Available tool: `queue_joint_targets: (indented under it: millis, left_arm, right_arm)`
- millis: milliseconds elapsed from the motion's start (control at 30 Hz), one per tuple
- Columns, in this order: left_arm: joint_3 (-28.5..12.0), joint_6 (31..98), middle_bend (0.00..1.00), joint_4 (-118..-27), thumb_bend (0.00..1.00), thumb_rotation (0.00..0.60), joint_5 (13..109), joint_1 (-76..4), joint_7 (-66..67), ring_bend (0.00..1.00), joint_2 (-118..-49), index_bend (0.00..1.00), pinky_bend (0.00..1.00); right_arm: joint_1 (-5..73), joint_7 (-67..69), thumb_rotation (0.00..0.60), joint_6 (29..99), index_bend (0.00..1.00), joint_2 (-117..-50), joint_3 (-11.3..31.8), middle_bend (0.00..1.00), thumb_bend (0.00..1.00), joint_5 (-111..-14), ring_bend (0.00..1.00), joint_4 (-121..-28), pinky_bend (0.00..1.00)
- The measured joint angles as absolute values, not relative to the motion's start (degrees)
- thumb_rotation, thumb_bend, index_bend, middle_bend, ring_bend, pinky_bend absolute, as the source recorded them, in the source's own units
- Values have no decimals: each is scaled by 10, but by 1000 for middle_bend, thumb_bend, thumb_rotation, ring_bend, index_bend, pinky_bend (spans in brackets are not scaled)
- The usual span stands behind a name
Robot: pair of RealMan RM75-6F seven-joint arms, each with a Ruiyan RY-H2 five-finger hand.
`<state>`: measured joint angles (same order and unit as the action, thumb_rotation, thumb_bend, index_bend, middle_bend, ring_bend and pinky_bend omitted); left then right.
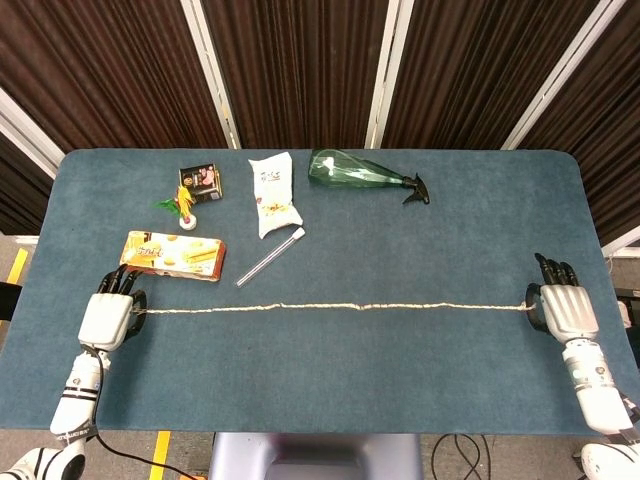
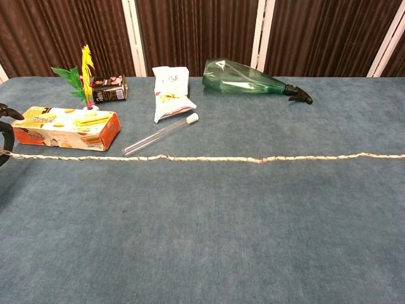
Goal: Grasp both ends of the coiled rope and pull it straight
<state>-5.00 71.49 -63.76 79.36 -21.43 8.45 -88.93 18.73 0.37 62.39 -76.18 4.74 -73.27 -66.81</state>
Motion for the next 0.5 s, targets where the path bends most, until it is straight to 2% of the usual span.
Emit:
queue_joint_targets:
  millis: [500]
  left_arm:
    - [-40,693,139,-593,450,600,794,-216,86,27,-919,593,158]
  right_arm:
    - [183,28,600,594,812,-793,38,88,593,-740,0,-599,0]
